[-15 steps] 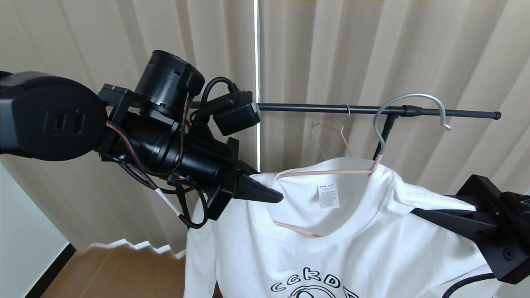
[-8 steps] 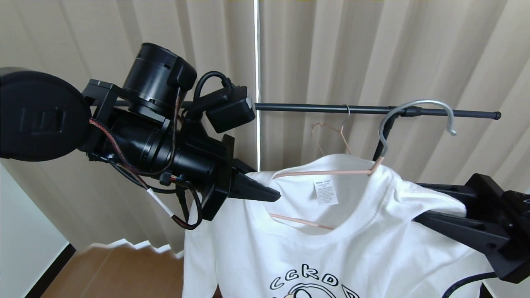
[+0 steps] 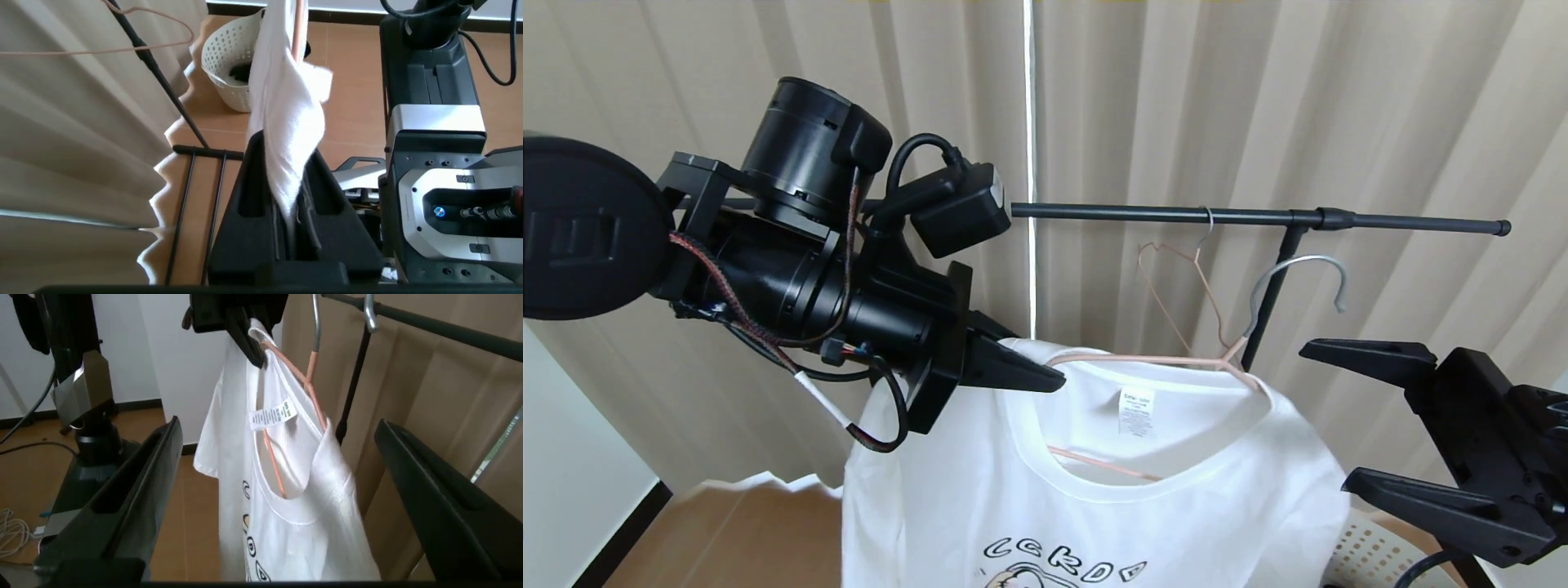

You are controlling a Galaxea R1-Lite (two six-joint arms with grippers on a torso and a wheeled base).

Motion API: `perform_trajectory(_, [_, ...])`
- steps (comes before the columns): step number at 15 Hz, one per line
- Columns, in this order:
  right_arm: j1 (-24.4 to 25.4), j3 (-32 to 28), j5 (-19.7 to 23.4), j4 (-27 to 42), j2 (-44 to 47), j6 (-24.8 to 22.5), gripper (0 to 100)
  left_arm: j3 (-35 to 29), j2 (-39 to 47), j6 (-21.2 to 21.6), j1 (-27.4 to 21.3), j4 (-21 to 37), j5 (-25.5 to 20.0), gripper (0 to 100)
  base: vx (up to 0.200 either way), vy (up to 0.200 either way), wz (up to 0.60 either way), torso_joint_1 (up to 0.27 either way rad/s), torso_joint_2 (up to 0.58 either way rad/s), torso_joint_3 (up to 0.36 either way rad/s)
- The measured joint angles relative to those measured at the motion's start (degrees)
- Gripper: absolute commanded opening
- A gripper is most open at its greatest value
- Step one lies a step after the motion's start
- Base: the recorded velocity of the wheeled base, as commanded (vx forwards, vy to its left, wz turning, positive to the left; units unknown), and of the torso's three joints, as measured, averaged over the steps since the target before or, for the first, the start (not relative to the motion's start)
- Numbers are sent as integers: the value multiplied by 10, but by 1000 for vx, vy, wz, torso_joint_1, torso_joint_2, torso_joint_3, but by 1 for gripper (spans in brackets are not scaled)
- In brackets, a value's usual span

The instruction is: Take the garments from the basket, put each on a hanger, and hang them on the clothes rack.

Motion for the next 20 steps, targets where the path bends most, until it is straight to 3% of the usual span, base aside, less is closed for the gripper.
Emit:
perform_trajectory(10, [-5,-2,-1,0,16,-4,100,32,-27,-2,19,-5,-2,0,0,0,0,0,0,0])
perform_trajectory(12, [-9,-3,-3,1,28,-49,100,37,-33,-6,26,-8,-2,0,0,0,0,0,0,0])
perform_trajectory(14, [-22,-4,-6,1,48,-96,100,56,-42,-22,33,-57,-3,0,0,0,0,0,0,0])
perform_trajectory(20, [-65,-15,-7,1,65,-107,100,163,-76,-68,36,-232,-3,0,0,0,0,0,0,0])
